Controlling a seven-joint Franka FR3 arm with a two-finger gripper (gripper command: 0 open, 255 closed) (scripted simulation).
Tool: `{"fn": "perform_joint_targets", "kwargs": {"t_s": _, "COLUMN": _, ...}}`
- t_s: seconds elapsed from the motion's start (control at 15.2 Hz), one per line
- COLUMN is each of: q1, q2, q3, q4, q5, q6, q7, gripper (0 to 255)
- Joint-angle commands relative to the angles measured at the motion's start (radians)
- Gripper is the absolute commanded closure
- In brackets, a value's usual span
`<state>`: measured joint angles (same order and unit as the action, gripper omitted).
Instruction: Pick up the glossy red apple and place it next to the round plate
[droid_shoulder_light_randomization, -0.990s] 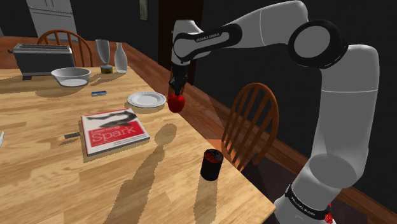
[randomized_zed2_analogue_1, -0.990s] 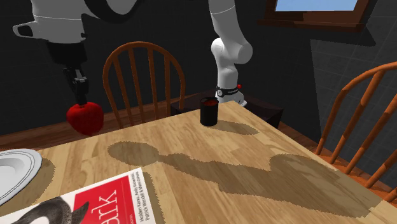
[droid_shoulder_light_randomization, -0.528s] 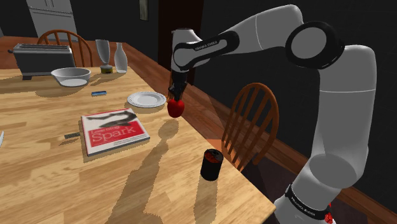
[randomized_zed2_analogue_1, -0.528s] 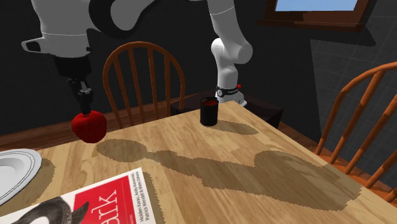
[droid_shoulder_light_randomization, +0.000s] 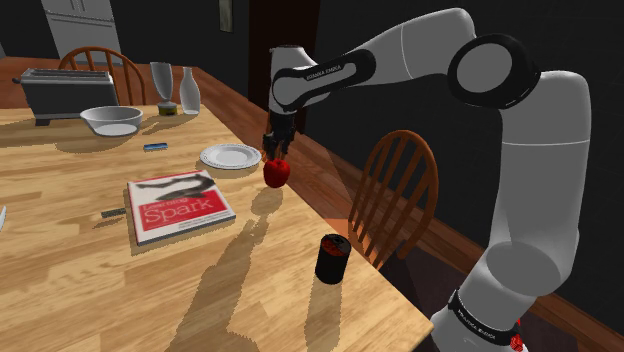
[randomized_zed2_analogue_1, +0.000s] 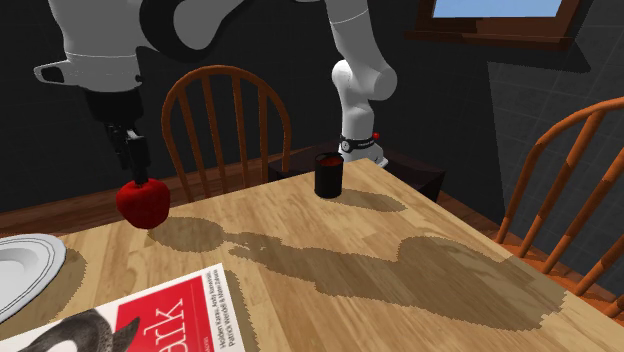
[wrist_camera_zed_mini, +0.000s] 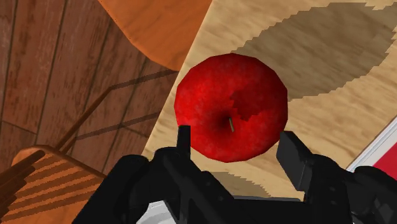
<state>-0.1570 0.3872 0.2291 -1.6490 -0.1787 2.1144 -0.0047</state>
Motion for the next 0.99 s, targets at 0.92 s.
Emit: {"fn": "perform_joint_targets", "kwargs": {"t_s": 0.92, "q1": 0.001, "q2": -0.048, "q3": 0.008, "q4": 0.058, "q5": 0.017, "q6": -0.104, "q7": -0.011, "gripper": 0}}
